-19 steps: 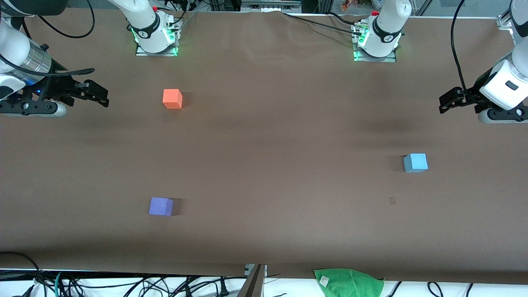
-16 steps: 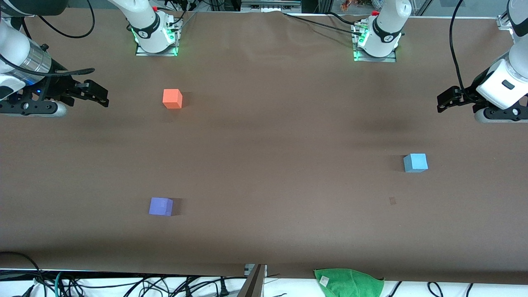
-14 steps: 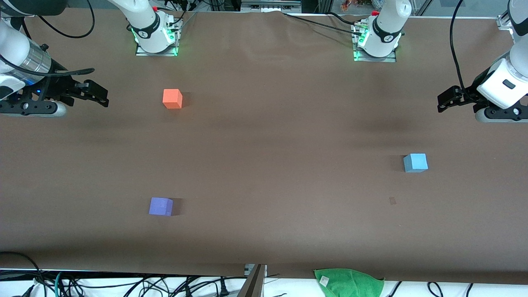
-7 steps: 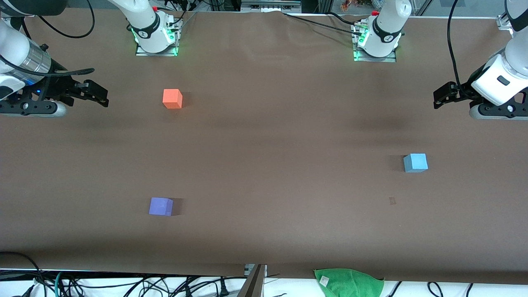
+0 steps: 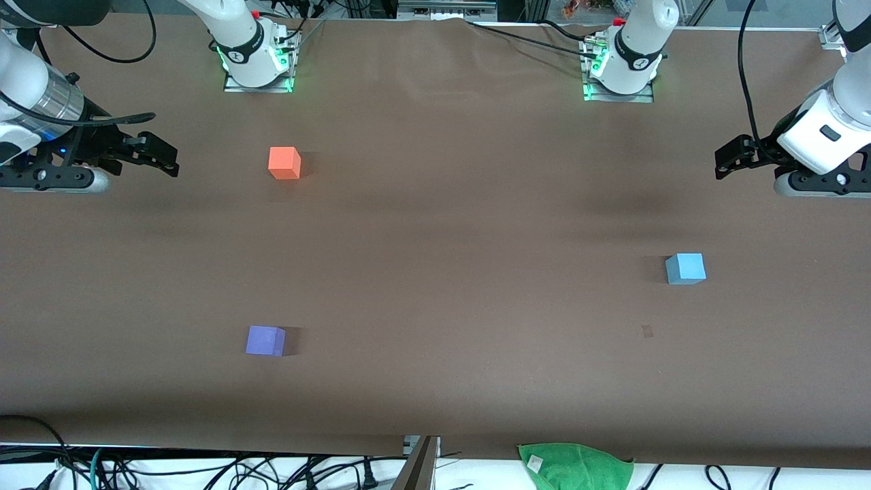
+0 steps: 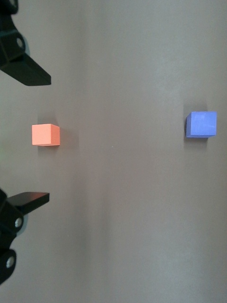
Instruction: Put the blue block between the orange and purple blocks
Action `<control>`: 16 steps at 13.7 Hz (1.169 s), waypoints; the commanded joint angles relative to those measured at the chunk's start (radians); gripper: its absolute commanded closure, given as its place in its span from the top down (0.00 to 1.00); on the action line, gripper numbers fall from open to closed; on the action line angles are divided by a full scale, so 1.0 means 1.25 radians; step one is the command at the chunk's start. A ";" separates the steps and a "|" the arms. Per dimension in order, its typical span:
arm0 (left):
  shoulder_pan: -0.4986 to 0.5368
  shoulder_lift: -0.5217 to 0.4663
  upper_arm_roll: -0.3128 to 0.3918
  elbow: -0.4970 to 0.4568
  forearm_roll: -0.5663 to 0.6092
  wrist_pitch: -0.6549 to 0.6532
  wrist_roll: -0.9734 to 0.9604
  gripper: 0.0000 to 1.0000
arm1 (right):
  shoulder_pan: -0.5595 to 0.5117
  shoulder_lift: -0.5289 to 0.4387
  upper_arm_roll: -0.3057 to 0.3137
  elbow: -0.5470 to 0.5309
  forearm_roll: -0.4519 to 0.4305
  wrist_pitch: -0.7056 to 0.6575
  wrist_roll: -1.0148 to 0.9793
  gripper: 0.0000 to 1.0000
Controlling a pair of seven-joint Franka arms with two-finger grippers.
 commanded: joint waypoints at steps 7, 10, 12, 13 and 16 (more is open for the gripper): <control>0.000 0.008 0.001 0.019 -0.003 -0.021 0.002 1.00 | -0.009 -0.002 0.003 0.004 0.009 -0.004 -0.012 0.99; 0.005 0.009 0.001 0.018 -0.003 -0.021 0.002 1.00 | -0.009 -0.001 0.003 0.004 0.009 0.002 -0.011 1.00; 0.007 0.010 0.001 0.017 -0.003 -0.021 0.004 1.00 | -0.009 -0.001 0.003 0.004 0.010 0.002 -0.010 0.99; 0.008 0.020 0.001 0.022 -0.003 -0.021 0.009 1.00 | -0.010 -0.001 0.003 0.004 0.010 0.003 -0.010 0.99; 0.010 0.058 0.010 0.039 -0.002 -0.030 0.009 1.00 | -0.010 0.002 0.002 0.005 0.011 0.010 -0.005 0.99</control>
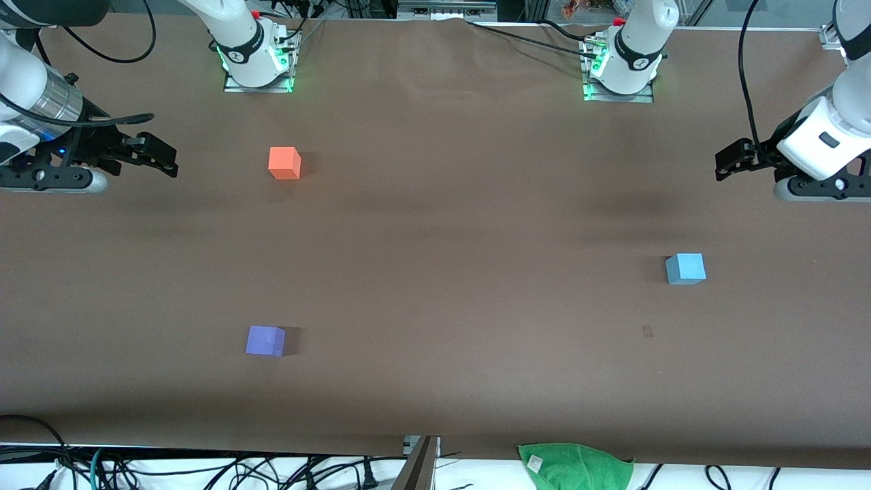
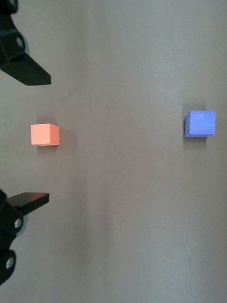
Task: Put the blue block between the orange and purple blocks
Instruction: 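Reach the left gripper down to the light-blue cube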
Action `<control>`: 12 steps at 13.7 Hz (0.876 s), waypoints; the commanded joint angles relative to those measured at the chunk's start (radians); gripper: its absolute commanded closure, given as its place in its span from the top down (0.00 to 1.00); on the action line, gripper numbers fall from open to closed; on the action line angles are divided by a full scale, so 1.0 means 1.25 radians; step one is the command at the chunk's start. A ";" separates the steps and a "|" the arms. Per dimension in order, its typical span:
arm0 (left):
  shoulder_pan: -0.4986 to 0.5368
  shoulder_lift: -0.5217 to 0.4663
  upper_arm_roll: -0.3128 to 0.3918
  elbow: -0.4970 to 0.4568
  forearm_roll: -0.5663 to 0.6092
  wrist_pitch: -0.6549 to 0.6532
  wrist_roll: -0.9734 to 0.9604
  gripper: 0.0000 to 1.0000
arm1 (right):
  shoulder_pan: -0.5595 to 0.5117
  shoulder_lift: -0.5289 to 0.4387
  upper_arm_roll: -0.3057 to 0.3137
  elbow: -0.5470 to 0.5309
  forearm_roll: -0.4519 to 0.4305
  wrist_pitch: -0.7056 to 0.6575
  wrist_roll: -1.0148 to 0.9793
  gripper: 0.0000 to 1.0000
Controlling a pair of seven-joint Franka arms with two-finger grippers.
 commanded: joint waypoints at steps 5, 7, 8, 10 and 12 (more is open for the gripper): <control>0.043 0.127 0.006 0.107 -0.004 -0.015 0.018 1.00 | -0.006 0.002 0.005 0.010 0.011 0.005 -0.001 0.99; 0.054 0.165 0.005 0.096 -0.004 0.055 0.034 1.00 | -0.006 0.002 0.005 0.012 0.009 0.000 -0.004 1.00; 0.054 0.180 0.005 0.076 0.000 0.119 0.054 1.00 | -0.010 0.002 0.004 0.012 0.009 -0.004 -0.013 0.99; 0.067 0.228 0.006 0.044 0.001 0.227 0.059 1.00 | -0.007 0.002 0.005 0.012 0.005 -0.005 -0.005 0.99; 0.071 0.249 0.006 -0.016 0.003 0.338 0.061 1.00 | -0.004 0.004 0.005 0.012 -0.001 -0.001 -0.006 1.00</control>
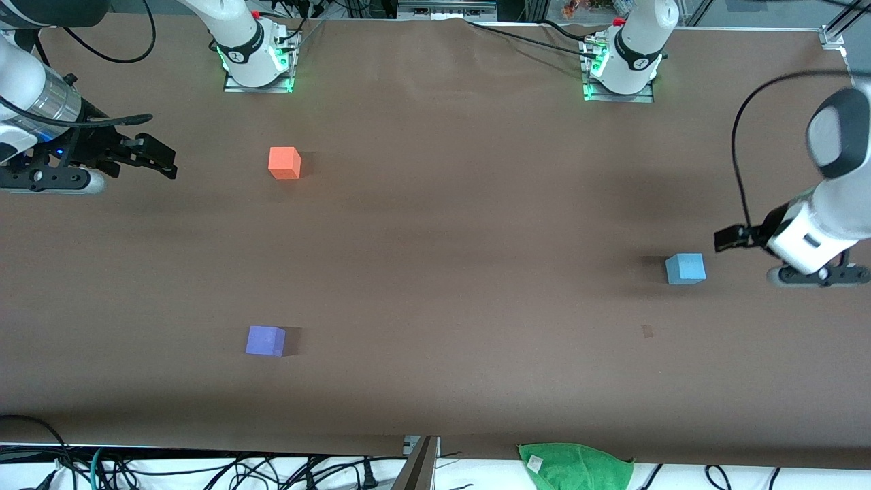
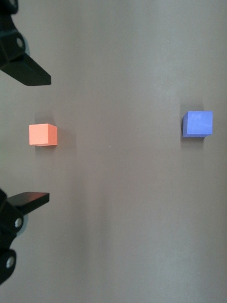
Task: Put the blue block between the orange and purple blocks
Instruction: 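Reach the left gripper down to the light-blue cube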
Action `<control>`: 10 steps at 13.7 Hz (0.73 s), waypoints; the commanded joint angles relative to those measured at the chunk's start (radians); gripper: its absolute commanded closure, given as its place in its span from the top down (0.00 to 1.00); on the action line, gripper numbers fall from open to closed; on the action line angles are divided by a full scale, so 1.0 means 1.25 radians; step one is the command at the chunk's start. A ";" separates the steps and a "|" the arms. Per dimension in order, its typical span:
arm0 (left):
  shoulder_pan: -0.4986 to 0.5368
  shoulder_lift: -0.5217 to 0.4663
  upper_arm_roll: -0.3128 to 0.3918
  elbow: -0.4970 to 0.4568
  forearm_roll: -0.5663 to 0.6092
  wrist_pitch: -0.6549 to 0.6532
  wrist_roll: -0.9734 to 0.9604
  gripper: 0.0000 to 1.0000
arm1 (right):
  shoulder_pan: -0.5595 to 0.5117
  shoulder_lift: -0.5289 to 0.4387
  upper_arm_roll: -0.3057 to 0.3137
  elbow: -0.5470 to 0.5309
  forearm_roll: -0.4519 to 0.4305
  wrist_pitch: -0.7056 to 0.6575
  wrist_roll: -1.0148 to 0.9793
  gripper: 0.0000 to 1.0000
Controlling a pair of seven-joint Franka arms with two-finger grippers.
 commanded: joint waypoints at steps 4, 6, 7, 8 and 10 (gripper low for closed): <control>0.027 0.034 -0.003 -0.197 0.019 0.328 0.054 1.00 | -0.005 0.011 0.006 0.012 0.001 0.004 -0.002 0.99; 0.032 0.054 -0.003 -0.225 0.019 0.372 0.054 1.00 | -0.004 0.019 0.006 0.012 0.003 0.005 0.000 1.00; 0.034 0.064 -0.003 -0.247 0.019 0.377 0.054 1.00 | -0.004 0.022 0.006 0.012 0.004 0.005 0.000 0.99; 0.038 0.080 -0.003 -0.255 0.019 0.383 0.054 1.00 | -0.005 0.023 0.007 0.012 0.004 0.005 -0.002 1.00; 0.043 0.112 -0.003 -0.266 0.019 0.398 0.055 1.00 | -0.007 0.030 0.006 0.012 0.003 0.005 -0.010 0.99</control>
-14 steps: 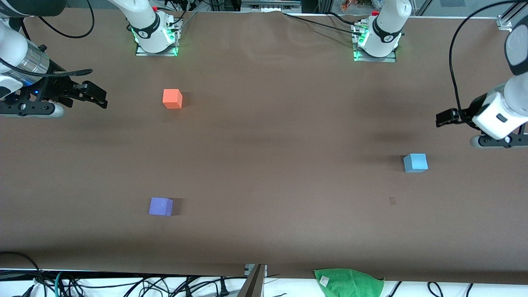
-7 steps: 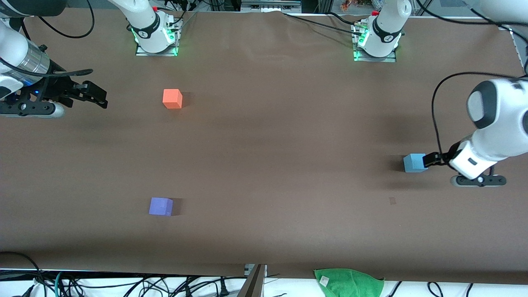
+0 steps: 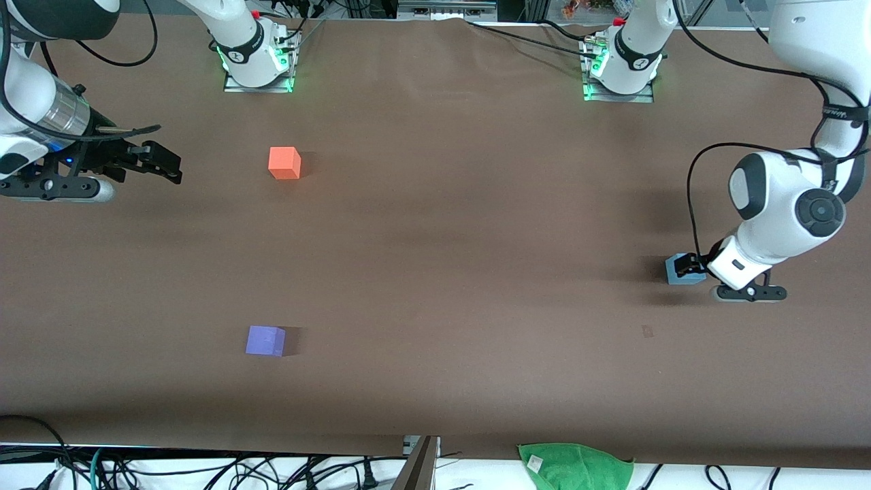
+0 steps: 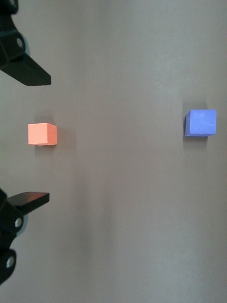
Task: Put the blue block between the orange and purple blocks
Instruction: 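Close the left gripper on the light-blue cube and lift it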
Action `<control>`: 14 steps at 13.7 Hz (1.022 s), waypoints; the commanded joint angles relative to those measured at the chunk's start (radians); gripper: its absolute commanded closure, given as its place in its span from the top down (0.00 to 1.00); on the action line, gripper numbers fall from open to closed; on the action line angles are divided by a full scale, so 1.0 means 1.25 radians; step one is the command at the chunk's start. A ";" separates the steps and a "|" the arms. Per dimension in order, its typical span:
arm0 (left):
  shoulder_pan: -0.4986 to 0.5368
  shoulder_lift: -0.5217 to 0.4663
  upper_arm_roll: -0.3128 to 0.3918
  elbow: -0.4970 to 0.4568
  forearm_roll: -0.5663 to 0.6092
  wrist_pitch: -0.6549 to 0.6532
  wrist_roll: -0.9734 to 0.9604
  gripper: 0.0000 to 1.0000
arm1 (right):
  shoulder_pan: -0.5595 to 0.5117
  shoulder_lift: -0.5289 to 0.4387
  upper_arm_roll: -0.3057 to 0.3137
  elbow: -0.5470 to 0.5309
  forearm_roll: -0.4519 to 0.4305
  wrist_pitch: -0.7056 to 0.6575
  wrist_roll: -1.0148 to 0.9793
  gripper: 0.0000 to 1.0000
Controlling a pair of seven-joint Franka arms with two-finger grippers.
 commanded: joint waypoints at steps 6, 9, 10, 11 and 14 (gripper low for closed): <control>0.050 0.088 -0.010 -0.034 0.012 0.135 0.057 0.56 | -0.003 0.038 0.005 0.012 -0.004 -0.001 -0.009 0.99; 0.049 0.081 -0.015 -0.029 0.004 0.097 0.055 0.24 | -0.003 0.055 0.004 0.012 -0.002 -0.009 -0.012 0.99; 0.049 0.073 -0.016 -0.026 0.004 0.094 0.056 0.23 | -0.006 0.056 0.004 0.012 0.001 -0.004 -0.012 0.99; 0.046 0.055 -0.021 -0.023 0.006 0.090 0.057 0.23 | -0.006 0.056 0.004 0.012 0.001 -0.004 -0.012 0.99; 0.038 0.003 -0.056 0.064 0.006 -0.048 0.051 0.24 | -0.006 0.056 0.004 0.012 -0.003 -0.002 -0.014 1.00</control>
